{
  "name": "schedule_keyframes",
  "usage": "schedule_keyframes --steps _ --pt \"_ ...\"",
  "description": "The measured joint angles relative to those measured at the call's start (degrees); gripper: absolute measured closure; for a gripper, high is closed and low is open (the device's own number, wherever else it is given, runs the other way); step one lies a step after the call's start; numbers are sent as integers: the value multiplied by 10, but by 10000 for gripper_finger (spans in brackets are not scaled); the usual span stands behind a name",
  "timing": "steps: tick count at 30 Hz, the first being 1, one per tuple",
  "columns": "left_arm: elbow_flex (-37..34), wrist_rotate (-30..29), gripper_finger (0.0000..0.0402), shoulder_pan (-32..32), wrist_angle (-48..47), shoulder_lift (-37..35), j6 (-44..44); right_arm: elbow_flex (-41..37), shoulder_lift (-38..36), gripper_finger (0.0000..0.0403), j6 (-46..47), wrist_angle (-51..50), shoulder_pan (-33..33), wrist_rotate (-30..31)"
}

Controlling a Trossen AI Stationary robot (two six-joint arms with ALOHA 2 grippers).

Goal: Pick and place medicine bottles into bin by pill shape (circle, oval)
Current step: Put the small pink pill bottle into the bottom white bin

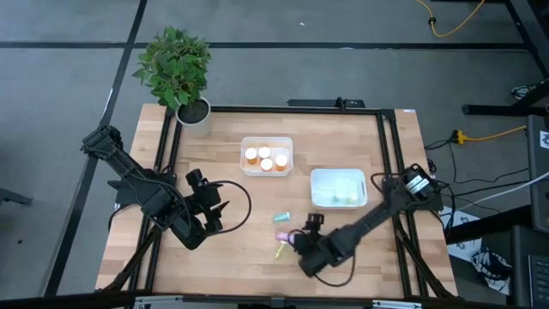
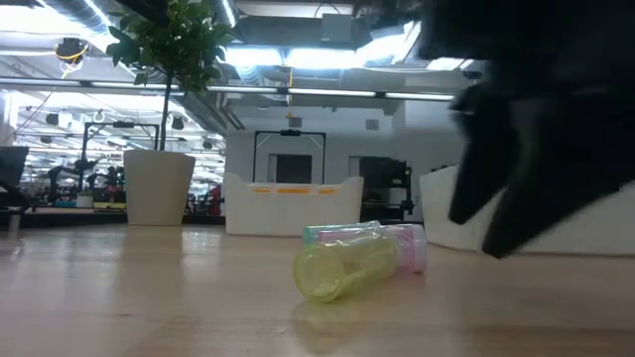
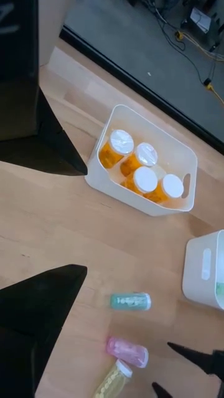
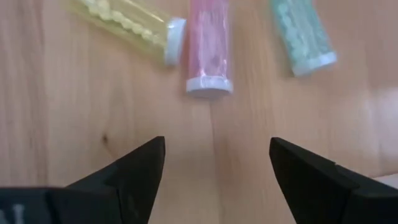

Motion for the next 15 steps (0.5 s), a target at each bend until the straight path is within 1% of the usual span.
schedule_keyframes --steps 5,7,10,15 --pt "0 0 159 0 0 0 0 -46 -2 112 56 56 59 138" --pt "0 0 159 0 0 0 0 -63 -2 112 78 78 72 168" --pt "0 0 159 0 0 0 0 -95 -3 112 91 137 76 168" --pt "0 0 159 0 0 0 0 -172 -3 112 61 338 68 156"
